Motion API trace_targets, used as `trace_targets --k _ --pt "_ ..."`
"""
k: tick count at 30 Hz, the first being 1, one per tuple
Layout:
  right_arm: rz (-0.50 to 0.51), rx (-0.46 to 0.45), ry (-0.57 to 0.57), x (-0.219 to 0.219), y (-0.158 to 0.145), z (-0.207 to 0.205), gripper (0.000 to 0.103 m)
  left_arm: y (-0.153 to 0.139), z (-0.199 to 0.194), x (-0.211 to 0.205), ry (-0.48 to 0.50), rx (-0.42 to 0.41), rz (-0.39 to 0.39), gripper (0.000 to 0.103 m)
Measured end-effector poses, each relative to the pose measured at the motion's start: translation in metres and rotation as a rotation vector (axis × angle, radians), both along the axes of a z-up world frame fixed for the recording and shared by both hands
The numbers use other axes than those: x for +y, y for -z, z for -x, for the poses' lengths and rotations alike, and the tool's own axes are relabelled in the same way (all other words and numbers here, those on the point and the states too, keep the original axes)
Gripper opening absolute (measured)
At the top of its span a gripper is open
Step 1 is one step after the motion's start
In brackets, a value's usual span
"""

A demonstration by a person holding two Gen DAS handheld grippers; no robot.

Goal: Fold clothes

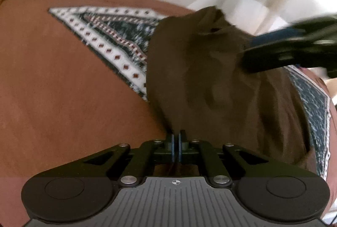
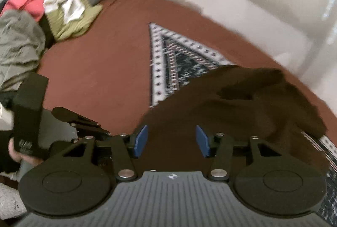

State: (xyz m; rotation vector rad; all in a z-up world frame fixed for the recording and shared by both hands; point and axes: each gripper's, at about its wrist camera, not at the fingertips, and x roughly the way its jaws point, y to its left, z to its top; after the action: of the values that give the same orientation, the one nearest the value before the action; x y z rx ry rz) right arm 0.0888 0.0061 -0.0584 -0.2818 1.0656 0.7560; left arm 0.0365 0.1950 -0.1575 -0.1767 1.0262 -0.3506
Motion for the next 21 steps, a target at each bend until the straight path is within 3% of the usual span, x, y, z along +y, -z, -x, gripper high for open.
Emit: trace_targets --k 3,11,13,14,15,16,21 --pt "0.052 0.033 -0.057 0.025 0.013 0.000 0.065 -0.007 0.006 -0.005 0.015 -0.031 0.005 0.000" --pt "0.160 0.169 -0.068 0.057 0.062 -0.010 0.067 -0.014 0.009 -0.009 0.018 -0.064 0.045 0.000" --pt "0.147 0.226 -0.068 0.057 0.072 -0.013 0.040 -0.016 0.011 -0.008 0.012 -0.068 0.047 0.000" --pt "0.138 0.250 -0.052 0.055 0.075 -0.014 0.003 -0.019 0.013 -0.007 0.005 -0.070 0.045 0.003" --pt "0.126 0.267 -0.037 0.053 0.077 -0.015 0.004 -0.023 0.016 -0.003 -0.008 -0.073 0.044 0.009" --pt "0.104 0.252 -0.026 0.050 0.071 -0.014 0.004 -0.028 0.021 0.001 -0.027 -0.076 0.048 0.024" --pt "0.026 0.150 -0.005 0.023 0.030 -0.004 0.004 -0.061 0.058 0.031 -0.121 -0.088 0.098 0.031"
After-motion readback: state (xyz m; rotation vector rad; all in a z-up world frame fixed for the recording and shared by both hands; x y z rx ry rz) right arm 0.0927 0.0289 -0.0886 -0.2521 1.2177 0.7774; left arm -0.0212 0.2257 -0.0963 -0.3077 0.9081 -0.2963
